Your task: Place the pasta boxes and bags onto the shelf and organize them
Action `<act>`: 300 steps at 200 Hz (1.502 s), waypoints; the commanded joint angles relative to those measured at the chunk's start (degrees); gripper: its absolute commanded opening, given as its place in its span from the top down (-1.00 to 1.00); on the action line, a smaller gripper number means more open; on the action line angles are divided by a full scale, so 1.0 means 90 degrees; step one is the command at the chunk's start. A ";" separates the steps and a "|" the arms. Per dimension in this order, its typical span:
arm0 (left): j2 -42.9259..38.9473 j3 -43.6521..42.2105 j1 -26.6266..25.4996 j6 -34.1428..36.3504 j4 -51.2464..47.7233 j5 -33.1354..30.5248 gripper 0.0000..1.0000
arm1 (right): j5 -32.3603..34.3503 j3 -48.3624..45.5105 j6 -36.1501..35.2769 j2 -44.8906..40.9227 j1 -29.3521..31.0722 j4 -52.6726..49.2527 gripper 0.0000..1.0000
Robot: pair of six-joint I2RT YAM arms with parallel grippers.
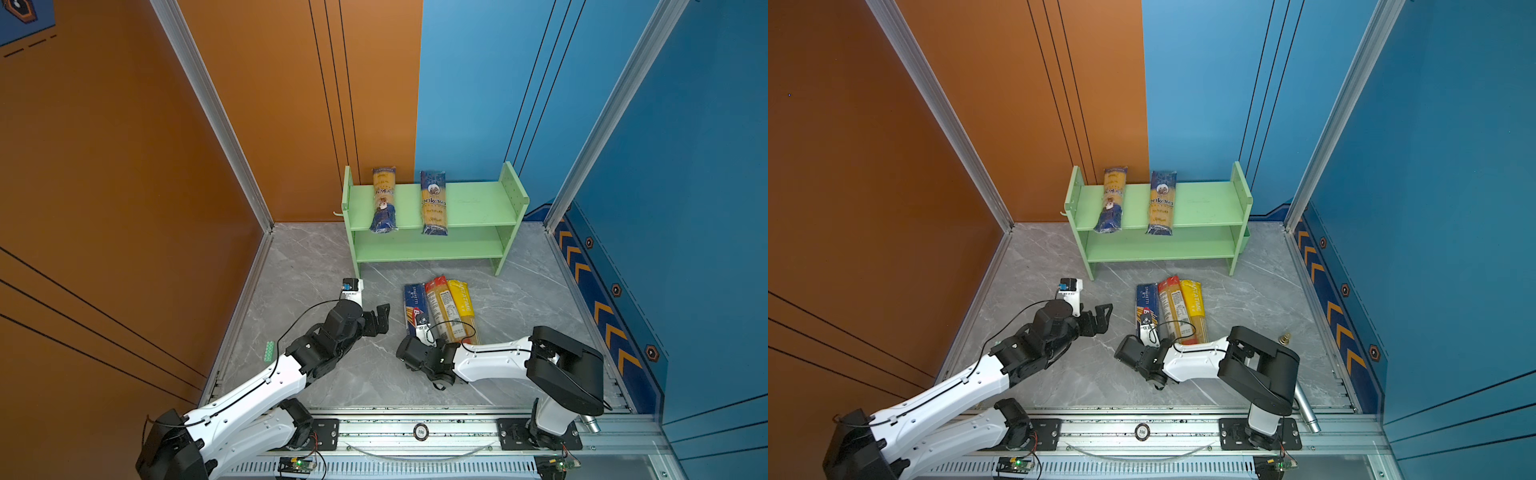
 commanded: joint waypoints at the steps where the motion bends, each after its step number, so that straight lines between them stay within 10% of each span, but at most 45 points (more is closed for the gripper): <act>1: -0.0008 0.0171 -0.0016 0.0062 -0.0077 -0.0134 -0.96 | 0.0053 0.0061 0.0127 0.0142 -0.0094 -0.0423 -0.54; 138: 0.0132 0.0139 -0.0009 0.0006 0.0053 -0.0088 -0.96 | -0.0079 0.0119 -0.0070 0.0070 -0.0217 -0.0477 0.00; 197: 0.0190 0.0117 -0.0022 -0.0037 0.0083 -0.0067 -0.96 | -0.0128 0.0148 -0.0350 -0.0148 -0.0307 -0.0584 1.00; 300: 0.0151 0.0070 -0.0012 -0.0064 0.0104 -0.0138 -0.96 | -0.0268 0.0344 -0.0930 -0.0351 -0.0371 -0.0833 1.00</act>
